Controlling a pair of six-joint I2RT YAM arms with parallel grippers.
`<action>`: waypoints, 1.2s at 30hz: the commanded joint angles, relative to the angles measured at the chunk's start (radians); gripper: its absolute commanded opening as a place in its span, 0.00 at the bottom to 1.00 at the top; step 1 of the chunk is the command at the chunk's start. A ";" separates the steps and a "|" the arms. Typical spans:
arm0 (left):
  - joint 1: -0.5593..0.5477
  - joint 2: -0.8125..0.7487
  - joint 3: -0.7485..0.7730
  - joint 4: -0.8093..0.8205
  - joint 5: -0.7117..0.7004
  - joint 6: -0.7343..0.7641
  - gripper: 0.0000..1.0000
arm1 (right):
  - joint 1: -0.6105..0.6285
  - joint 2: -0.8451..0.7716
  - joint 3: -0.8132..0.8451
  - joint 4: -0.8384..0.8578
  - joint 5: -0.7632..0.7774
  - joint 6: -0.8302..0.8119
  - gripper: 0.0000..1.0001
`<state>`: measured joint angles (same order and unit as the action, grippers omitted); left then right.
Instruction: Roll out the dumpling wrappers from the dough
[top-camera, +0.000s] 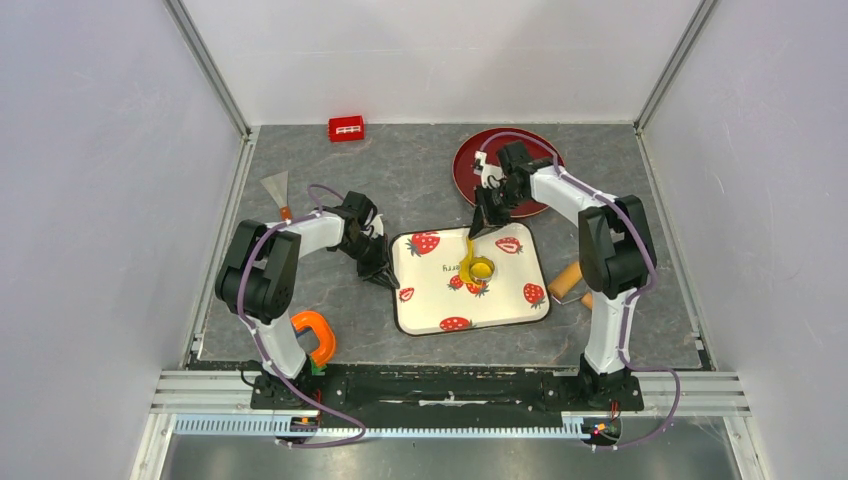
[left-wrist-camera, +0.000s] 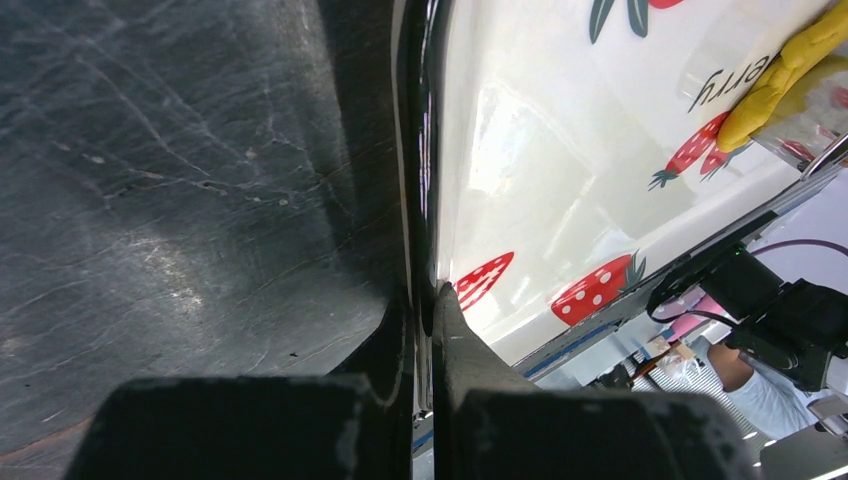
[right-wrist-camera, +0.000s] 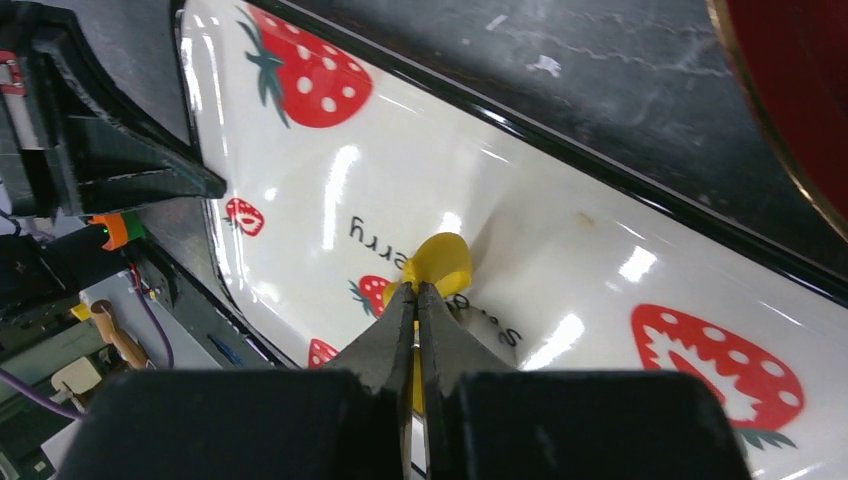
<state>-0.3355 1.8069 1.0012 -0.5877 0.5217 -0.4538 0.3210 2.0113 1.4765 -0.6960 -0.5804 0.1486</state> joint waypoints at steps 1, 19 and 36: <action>-0.028 0.041 0.000 -0.014 -0.118 0.086 0.02 | 0.032 0.016 0.076 -0.026 -0.066 0.005 0.02; -0.040 0.063 0.014 -0.024 -0.119 0.082 0.02 | 0.156 -0.119 0.000 -0.101 -0.152 -0.025 0.02; -0.045 0.081 0.024 -0.024 -0.127 0.078 0.02 | 0.162 -0.356 -0.138 -0.158 -0.116 -0.033 0.03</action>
<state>-0.3561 1.8339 1.0363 -0.6094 0.5175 -0.4526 0.4805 1.7325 1.3483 -0.8429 -0.7059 0.1192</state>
